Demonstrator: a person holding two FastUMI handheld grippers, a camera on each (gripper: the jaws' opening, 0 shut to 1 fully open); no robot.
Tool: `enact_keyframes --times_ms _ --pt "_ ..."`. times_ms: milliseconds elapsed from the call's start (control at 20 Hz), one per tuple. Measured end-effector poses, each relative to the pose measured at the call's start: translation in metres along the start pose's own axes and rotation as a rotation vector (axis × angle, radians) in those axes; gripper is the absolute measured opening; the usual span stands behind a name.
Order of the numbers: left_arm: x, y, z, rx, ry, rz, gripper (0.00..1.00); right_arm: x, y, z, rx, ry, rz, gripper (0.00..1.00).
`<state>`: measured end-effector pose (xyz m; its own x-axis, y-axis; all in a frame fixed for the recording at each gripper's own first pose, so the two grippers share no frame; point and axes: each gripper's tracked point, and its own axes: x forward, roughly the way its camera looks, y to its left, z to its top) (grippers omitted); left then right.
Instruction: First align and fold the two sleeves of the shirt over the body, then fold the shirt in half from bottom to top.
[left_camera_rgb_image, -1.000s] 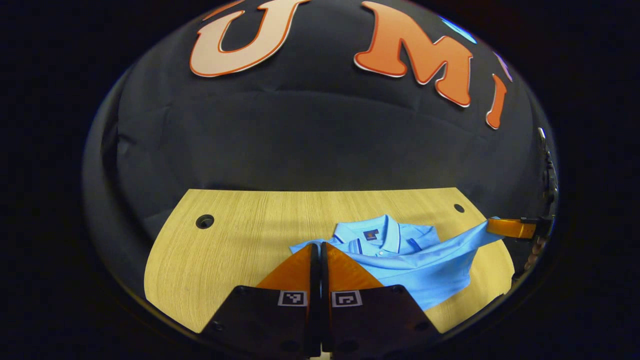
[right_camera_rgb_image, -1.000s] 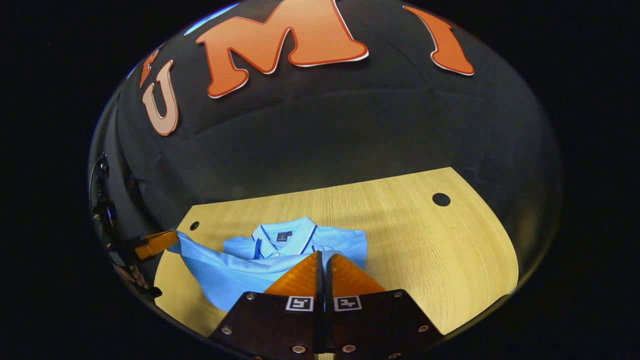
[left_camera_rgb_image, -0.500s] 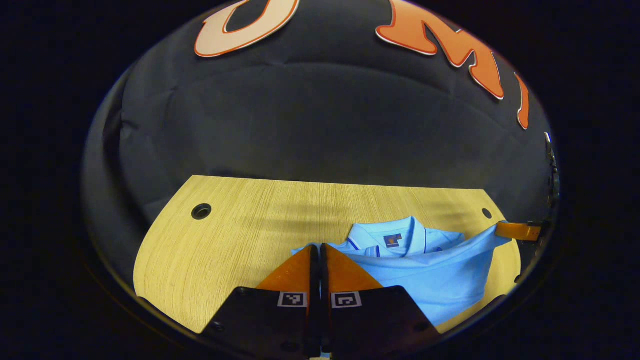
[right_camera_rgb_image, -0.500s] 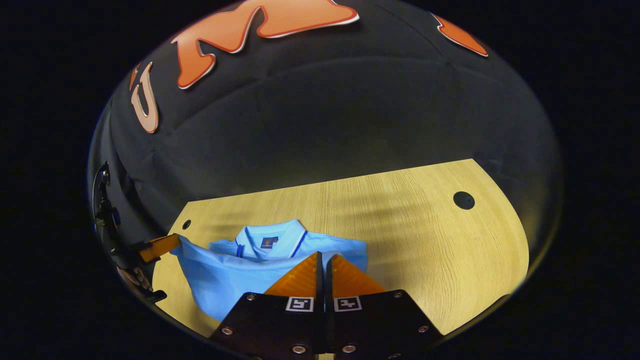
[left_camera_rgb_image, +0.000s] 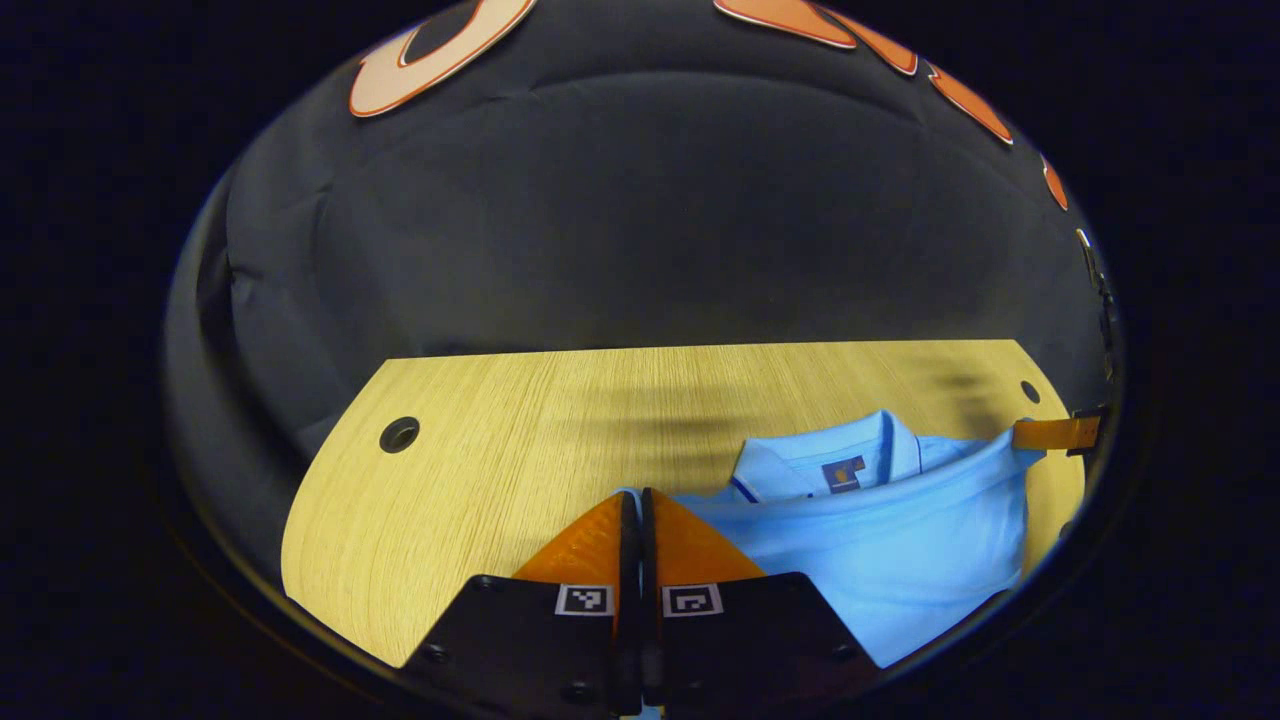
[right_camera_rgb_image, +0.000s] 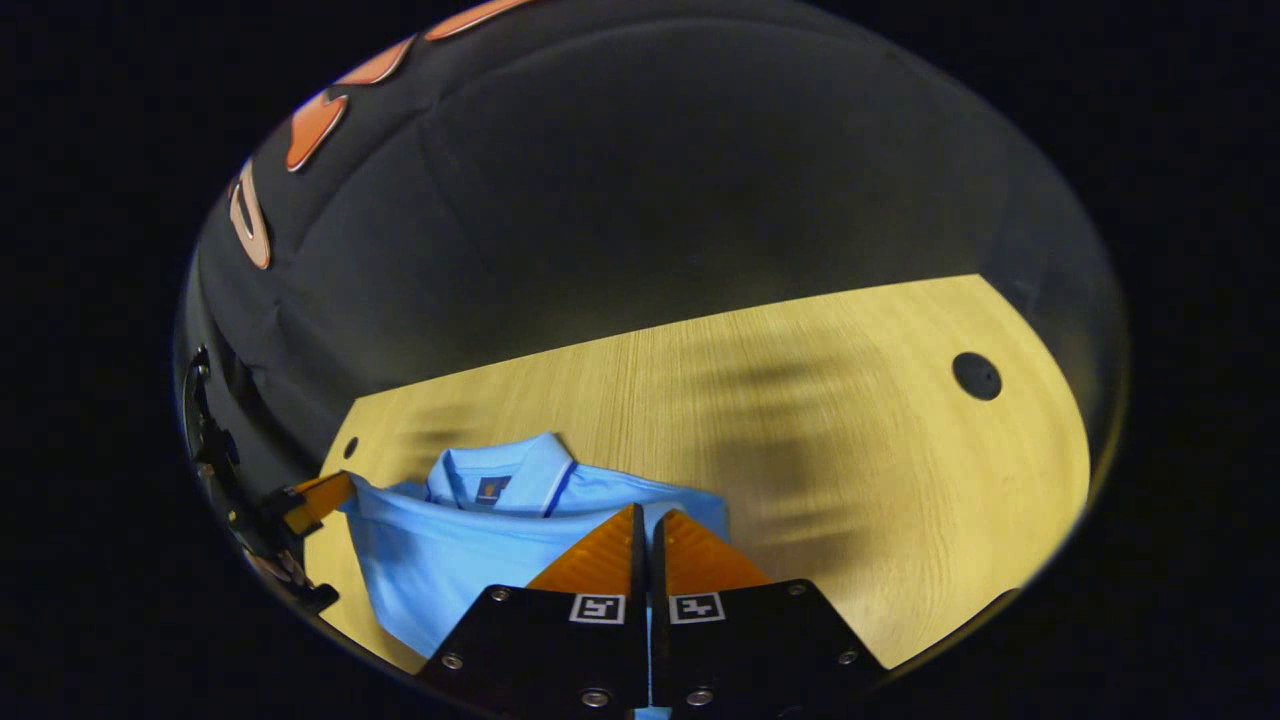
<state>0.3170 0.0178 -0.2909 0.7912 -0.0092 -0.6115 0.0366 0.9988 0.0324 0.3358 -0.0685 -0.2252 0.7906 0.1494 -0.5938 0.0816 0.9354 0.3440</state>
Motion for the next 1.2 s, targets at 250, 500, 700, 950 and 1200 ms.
enact_keyframes --times_ms 250,500,700,950,1200 --pt "-0.003 -0.006 -0.014 0.020 0.068 0.022 0.08 -0.007 -0.020 -0.016 -0.030 0.085 -0.045 0.14" --pt "-0.027 -0.013 -0.009 -0.037 0.068 0.021 0.48 -0.034 -0.018 0.006 -0.060 0.004 -0.049 0.56" --pt "-0.061 -0.016 0.001 -0.099 0.059 -0.009 0.83 -0.059 -0.010 0.008 -0.095 -0.039 -0.051 0.86" --pt "-0.113 -0.011 0.010 -0.167 0.036 -0.026 0.95 -0.100 0.003 0.004 -0.115 -0.073 -0.051 0.95" --pt "-0.171 0.001 0.010 -0.166 -0.020 -0.042 1.00 -0.148 0.014 -0.004 -0.138 -0.124 -0.070 0.98"
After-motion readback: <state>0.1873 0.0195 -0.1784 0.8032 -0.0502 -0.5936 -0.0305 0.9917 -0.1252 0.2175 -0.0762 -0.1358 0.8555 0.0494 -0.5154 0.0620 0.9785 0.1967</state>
